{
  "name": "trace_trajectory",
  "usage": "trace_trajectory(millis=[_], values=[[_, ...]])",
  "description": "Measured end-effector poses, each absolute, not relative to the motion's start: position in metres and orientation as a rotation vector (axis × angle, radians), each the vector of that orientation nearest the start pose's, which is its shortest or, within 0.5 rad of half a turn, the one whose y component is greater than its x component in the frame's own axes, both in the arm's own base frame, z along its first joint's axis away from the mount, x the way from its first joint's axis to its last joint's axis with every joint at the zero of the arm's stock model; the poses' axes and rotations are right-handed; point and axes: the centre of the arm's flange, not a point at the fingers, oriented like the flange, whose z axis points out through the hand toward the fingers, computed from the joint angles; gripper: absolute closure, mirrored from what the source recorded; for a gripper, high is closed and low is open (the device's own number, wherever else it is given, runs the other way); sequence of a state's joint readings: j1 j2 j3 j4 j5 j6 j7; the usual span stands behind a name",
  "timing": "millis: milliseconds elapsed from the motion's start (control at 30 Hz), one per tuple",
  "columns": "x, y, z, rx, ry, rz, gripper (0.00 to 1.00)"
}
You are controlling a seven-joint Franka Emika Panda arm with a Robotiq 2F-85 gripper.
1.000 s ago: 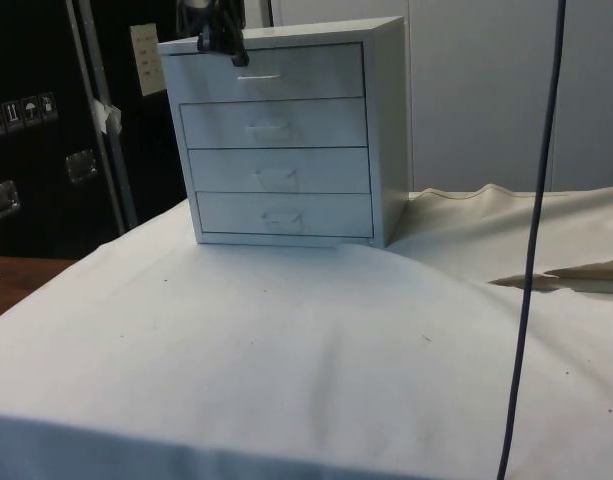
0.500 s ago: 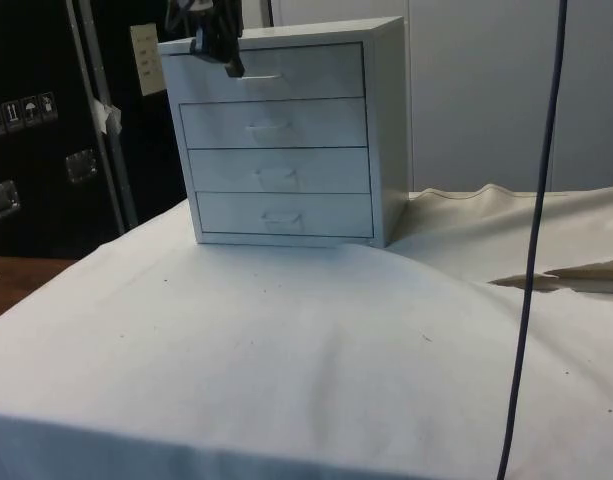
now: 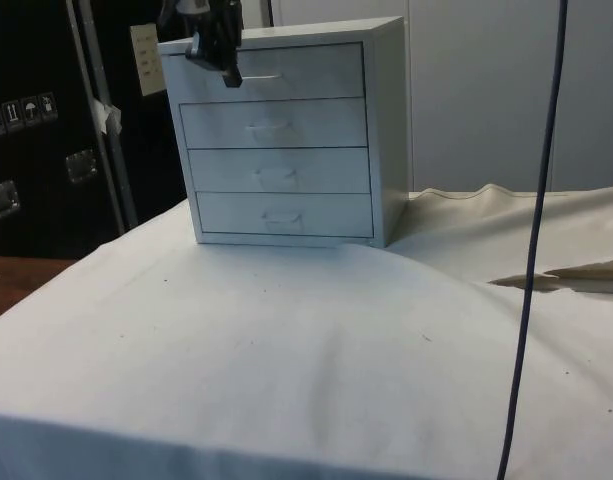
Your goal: Open the drawer, then close it.
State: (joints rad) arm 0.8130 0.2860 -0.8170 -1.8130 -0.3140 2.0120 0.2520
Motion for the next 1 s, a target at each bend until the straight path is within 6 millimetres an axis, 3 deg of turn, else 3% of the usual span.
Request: trace_trajectory(millis=[367,433,467,633,733,767,1000], values=[[0.6151,0.0138,0.4330,-3.581,0.193,-0.098,1.00],[0.6151,0.0138,0.4330,-3.581,0.193,-0.098,0.90],[0.6151,0.0138,0.4326,-3.583,0.192,-0.097,0.90],[0.6151,0.0137,0.4322,-3.587,0.190,-0.095,0.63],[0.6151,0.0136,0.4323,-3.589,0.190,-0.095,0.40],[0.6151,0.0135,0.4323,-3.590,0.190,-0.096,0.40],[0.6152,0.0135,0.4323,-3.590,0.189,-0.096,0.01]])
